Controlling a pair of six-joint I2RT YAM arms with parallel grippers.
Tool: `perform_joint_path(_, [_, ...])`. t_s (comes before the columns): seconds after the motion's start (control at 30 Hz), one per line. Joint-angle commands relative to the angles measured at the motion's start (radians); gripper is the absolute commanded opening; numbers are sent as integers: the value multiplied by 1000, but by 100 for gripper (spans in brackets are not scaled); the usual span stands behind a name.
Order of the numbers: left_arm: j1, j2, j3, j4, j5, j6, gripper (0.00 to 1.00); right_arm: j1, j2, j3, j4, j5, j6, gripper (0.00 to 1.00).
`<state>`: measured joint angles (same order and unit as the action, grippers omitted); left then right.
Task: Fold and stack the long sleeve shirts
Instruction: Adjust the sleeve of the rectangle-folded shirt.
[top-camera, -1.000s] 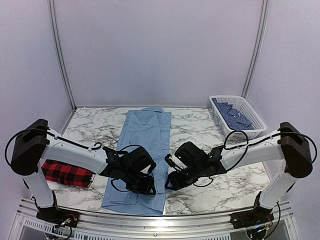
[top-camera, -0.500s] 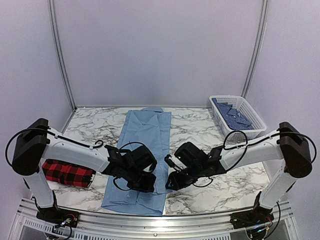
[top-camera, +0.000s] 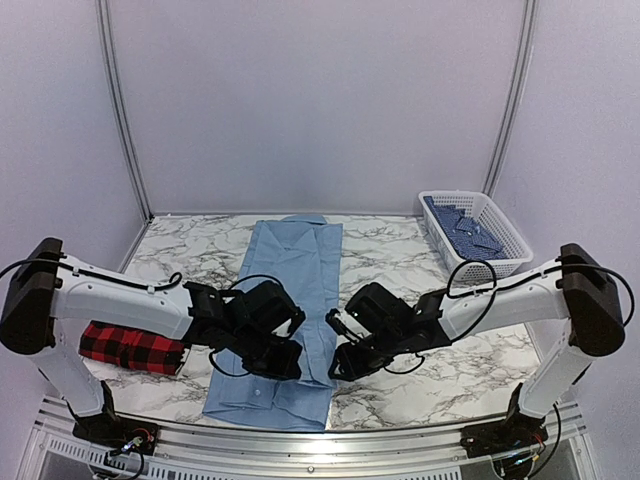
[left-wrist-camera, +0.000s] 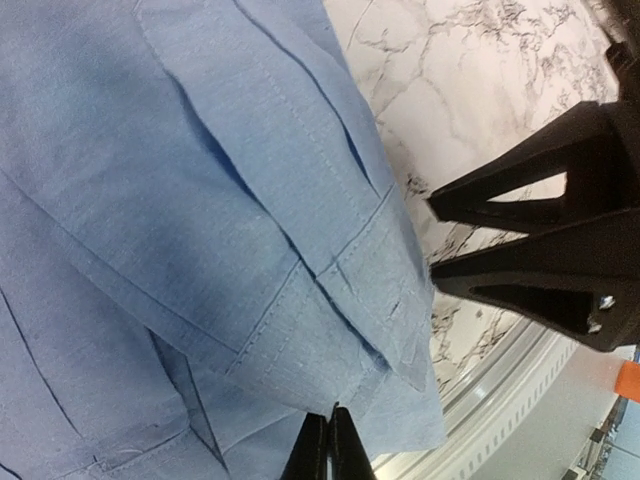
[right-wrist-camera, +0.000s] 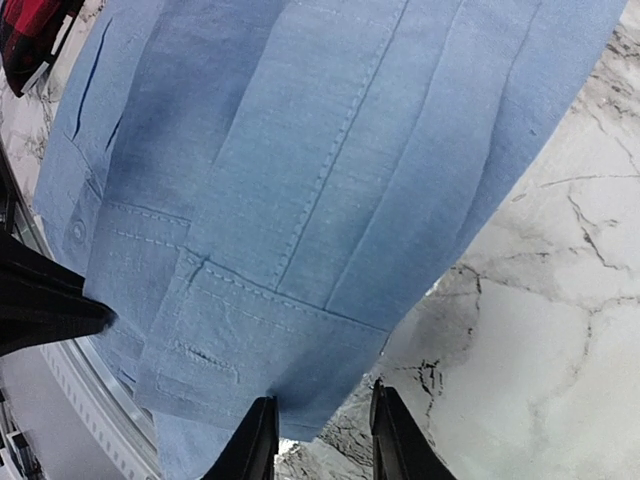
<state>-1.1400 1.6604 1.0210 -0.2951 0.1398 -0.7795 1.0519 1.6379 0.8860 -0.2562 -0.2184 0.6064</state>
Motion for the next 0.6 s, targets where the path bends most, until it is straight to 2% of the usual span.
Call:
perform_joint_path(0.0, [-1, -34, -63, -61, 34, -9, 0, 10, -35, 45, -46, 31, 3, 30])
perform_joint_path(0.17, [-1, -65, -114, -61, 49, -18, 0, 11, -48, 67, -64, 51, 6, 33])
perform_joint_path(0.57, [-1, -108, -154, -63, 84, -28, 0, 14, -35, 99, -65, 66, 9, 33])
